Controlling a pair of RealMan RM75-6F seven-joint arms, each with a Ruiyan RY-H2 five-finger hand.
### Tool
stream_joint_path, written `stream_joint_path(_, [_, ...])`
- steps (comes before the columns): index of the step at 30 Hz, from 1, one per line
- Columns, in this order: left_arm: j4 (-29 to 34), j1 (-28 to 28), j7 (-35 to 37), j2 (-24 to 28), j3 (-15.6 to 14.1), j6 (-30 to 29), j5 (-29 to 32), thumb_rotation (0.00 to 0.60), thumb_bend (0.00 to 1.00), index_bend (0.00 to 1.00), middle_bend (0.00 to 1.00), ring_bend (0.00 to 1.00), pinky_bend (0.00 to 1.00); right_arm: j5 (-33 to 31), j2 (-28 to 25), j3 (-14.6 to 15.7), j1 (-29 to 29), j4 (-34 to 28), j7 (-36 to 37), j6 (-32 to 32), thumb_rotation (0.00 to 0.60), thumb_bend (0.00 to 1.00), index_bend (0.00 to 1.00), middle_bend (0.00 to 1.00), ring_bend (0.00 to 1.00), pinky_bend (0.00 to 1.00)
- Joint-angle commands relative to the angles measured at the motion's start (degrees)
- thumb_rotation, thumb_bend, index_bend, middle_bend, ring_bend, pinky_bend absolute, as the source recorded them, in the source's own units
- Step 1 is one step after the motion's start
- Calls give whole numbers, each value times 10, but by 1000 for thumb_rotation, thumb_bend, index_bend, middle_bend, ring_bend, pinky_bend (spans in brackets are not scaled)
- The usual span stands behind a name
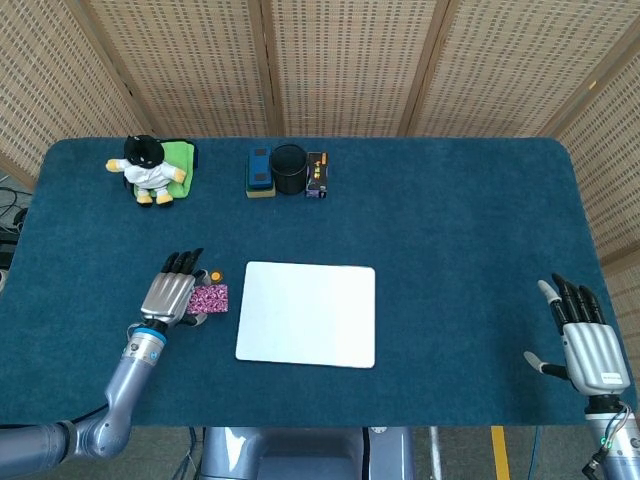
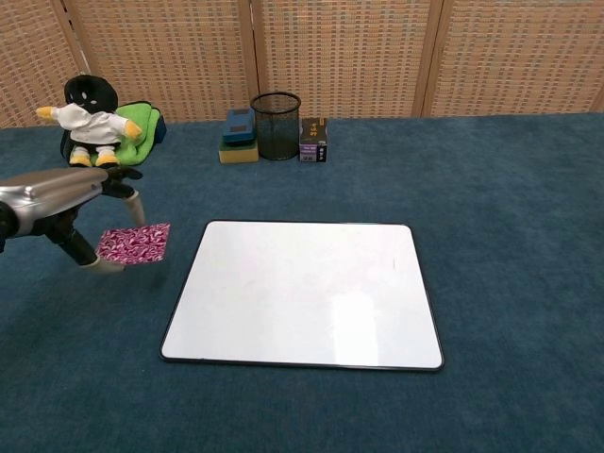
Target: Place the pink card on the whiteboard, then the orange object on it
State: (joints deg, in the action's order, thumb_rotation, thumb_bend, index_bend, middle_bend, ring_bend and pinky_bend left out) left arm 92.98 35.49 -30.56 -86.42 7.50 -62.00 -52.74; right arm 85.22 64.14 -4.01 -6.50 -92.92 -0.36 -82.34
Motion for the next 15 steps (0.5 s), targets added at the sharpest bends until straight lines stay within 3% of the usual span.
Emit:
stream_joint_path(1, [23, 15, -3, 1, 8, 6, -14, 600, 216, 505, 0, 0, 0, 0, 0, 0, 0, 0, 0, 0, 600, 0, 0, 0, 0, 0])
stream_joint_path(7, [40, 67, -71, -35, 26, 33, 37, 600, 205, 505, 0, 0, 0, 0, 0, 0, 0, 1, 1, 1, 600, 0, 0, 0, 0, 0])
stream_joint_path(15, [-14, 126, -130, -114, 40, 43, 98, 600, 198, 506, 0, 0, 0, -3, -1, -1, -2, 1, 8, 6, 600, 0, 0, 0, 0, 0])
